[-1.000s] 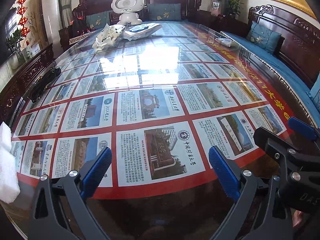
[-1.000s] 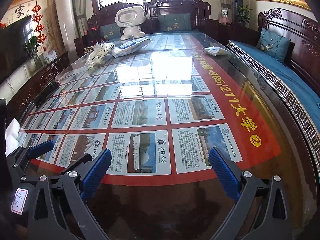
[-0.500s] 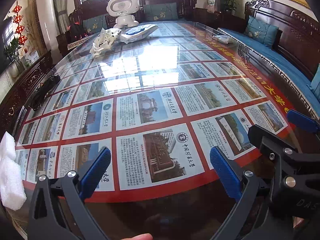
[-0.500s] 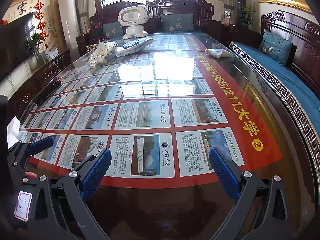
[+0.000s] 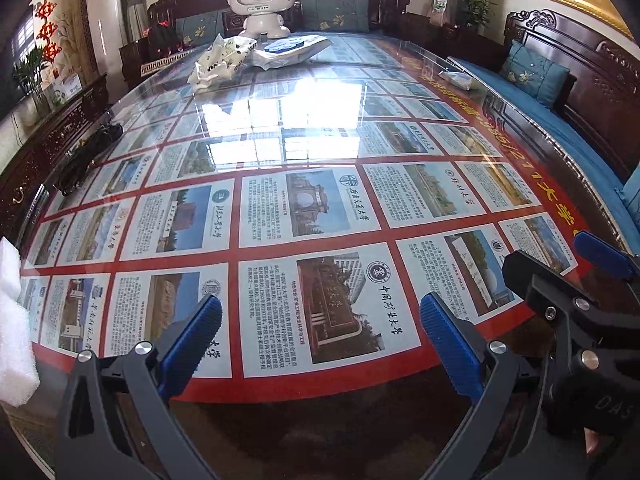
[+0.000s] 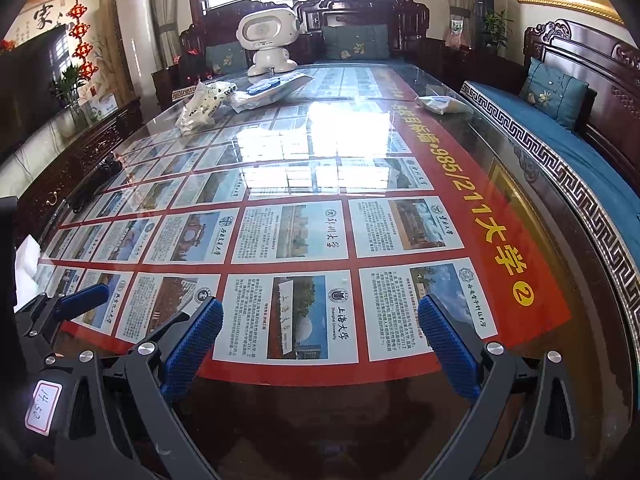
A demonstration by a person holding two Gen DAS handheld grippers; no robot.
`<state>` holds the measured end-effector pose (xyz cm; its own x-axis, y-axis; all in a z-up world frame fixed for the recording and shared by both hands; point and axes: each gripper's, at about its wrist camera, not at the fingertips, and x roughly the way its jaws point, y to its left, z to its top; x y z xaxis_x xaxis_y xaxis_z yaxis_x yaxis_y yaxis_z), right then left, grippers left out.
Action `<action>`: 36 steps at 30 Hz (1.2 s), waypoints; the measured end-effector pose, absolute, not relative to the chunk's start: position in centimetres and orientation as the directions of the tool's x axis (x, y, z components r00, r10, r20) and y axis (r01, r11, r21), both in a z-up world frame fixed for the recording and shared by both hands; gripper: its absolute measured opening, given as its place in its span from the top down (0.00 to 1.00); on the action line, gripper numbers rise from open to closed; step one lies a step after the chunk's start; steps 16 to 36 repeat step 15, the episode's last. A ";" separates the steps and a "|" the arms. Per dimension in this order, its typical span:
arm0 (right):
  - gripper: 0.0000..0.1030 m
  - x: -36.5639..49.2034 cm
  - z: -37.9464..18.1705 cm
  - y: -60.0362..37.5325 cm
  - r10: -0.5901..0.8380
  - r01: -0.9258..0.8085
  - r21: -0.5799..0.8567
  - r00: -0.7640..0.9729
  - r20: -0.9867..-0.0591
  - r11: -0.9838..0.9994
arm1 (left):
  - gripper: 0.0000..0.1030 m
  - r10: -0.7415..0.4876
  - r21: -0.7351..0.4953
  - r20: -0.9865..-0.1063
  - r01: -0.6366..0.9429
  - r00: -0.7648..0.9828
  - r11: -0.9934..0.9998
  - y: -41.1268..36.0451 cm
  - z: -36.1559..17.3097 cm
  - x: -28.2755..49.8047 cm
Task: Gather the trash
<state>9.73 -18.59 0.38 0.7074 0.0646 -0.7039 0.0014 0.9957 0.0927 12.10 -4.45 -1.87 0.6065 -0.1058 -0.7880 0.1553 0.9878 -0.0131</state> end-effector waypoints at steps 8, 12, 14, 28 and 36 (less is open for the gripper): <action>0.08 9.7 0.5 -18.6 0.059 0.004 0.086 0.707 -0.705 0.996 | 0.04 -0.120 -0.042 -0.811 0.147 0.573 0.988 -4.0 -2.3 12.8; 0.08 9.8 0.6 -18.5 0.055 0.002 0.080 0.707 -0.706 0.997 | 0.04 -0.110 -0.030 -0.806 0.145 0.582 0.989 -4.0 -2.2 12.8; 0.08 9.9 0.6 -18.4 0.057 0.002 0.082 0.706 -0.706 0.997 | 0.04 -0.103 -0.020 -0.800 0.145 0.591 0.989 -4.1 -2.0 12.7; 0.08 10.0 0.6 -18.4 0.057 0.002 0.082 0.706 -0.706 0.997 | 0.04 -0.101 -0.016 -0.797 0.147 0.595 0.989 -4.1 -1.9 12.7; 0.08 10.0 0.6 -18.4 0.057 0.002 0.082 0.706 -0.706 0.997 | 0.04 -0.101 -0.016 -0.797 0.147 0.595 0.989 -4.1 -1.9 12.7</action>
